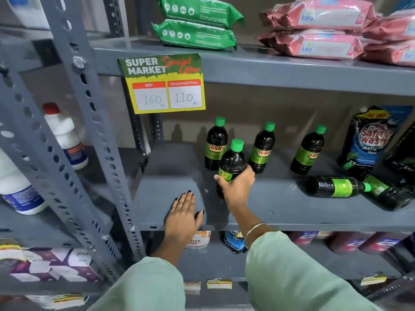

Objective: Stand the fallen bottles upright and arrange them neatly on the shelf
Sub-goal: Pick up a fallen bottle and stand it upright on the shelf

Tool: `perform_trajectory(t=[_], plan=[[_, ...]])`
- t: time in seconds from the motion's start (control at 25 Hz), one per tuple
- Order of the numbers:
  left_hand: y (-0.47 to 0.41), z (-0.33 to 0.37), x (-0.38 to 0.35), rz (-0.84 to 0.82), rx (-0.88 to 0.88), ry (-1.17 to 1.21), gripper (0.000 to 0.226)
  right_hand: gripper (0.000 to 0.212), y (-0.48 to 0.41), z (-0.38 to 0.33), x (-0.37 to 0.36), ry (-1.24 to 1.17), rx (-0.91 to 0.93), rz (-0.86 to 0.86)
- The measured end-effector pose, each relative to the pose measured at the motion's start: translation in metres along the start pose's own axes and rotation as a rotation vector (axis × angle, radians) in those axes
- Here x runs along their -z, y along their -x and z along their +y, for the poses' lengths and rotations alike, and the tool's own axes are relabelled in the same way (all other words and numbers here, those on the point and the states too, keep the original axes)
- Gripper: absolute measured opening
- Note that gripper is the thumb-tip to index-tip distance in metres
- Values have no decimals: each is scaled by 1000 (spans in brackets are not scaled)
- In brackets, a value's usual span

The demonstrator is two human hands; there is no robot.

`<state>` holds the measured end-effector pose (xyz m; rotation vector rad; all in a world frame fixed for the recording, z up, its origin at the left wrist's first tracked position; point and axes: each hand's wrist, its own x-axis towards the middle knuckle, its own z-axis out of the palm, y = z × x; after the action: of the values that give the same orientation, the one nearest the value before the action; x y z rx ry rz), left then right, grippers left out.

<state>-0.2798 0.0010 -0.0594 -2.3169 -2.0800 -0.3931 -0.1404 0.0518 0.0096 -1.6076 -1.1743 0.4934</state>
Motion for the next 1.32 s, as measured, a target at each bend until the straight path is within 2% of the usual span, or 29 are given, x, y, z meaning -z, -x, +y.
perform_trajectory(t=[0.16, 0.36, 0.52, 0.64, 0.72, 0.88, 1.04, 1.2, 1.32], plan=[[0, -1, 1, -20, 8, -22, 62, 70, 5, 0, 1, -63, 5, -20], [0, -2, -5, 13, 13, -23, 66, 76, 2, 1, 0, -5, 12, 22], [-1, -2, -7, 18, 19, -34, 70, 62, 5, 3, 0, -18, -17, 2], [-2, -2, -7, 36, -22, -42, 82, 71, 3, 5, -1, 34, -2, 27], [-1, -2, -5, 40, -26, -24, 86, 74, 4, 6, -1, 22, -2, 6], [0, -1, -3, 35, -28, -23, 88, 62, 8, 8, 1, -87, -48, -69], [-1, 0, -4, 19, 9, -43, 78, 69, 4, 11, -2, -46, -15, -51], [1, -1, -2, -24, 30, -24, 63, 64, 6, 19, -4, -129, -84, -126], [1, 0, 2, -34, 9, -8, 60, 67, 4, 18, -3, -57, -48, -103]])
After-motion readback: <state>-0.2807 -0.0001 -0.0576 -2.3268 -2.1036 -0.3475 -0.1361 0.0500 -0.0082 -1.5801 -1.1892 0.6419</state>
